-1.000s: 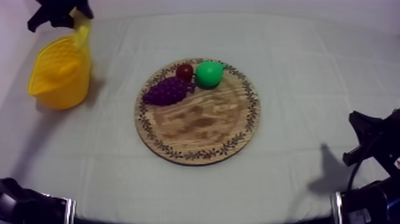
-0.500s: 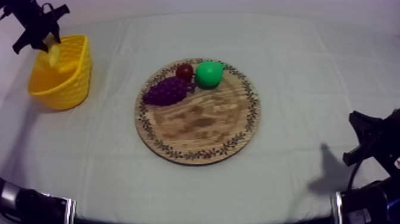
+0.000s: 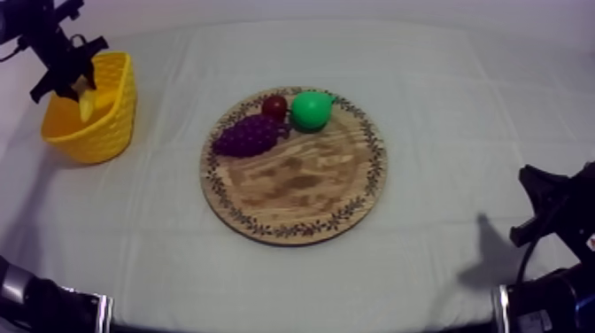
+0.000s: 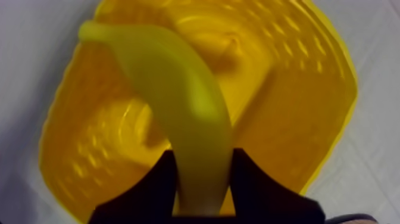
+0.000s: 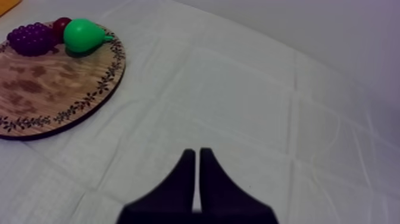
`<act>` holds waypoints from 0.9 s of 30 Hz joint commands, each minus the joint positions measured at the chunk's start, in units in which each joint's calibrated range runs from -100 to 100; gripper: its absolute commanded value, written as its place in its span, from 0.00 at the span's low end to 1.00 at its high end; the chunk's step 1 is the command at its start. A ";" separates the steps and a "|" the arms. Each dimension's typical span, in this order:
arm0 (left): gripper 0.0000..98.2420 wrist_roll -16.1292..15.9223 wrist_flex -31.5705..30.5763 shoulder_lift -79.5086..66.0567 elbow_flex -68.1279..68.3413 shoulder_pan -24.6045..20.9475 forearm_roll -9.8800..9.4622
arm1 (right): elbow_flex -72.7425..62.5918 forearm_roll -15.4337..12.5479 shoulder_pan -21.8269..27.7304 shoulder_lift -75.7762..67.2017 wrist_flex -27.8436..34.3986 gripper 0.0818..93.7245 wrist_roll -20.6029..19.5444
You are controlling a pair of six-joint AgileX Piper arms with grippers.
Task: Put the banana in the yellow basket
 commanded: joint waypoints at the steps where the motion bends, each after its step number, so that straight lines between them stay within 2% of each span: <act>1: 0.39 -0.24 -1.07 0.45 0.17 -0.05 0.12 | -0.03 -0.02 0.00 -0.04 0.02 0.00 -0.01; 9: 0.45 -0.80 -3.69 3.98 -0.74 0.06 0.71 | -0.03 -0.02 0.00 -0.04 0.02 0.00 -0.01; 15: 0.44 -1.09 -5.48 4.80 -0.30 0.05 0.98 | -0.03 -0.02 0.00 -0.04 0.02 0.00 -0.01; 17: 0.39 -1.27 -5.86 3.75 0.31 0.19 0.91 | -0.03 -0.02 0.00 -0.04 0.02 0.00 -0.01; 20: 0.26 -2.21 -6.55 0.58 1.63 0.42 1.14 | -0.03 -0.02 0.00 -0.04 0.02 0.00 -0.01; 22: 0.18 -3.76 -8.12 -2.88 3.63 0.37 2.28 | -0.03 -0.02 0.00 -0.04 0.02 0.00 -0.01; 27: 0.04 -12.47 -16.60 -15.10 13.16 -1.04 9.91 | -0.03 -0.02 0.00 -0.04 0.02 0.00 0.00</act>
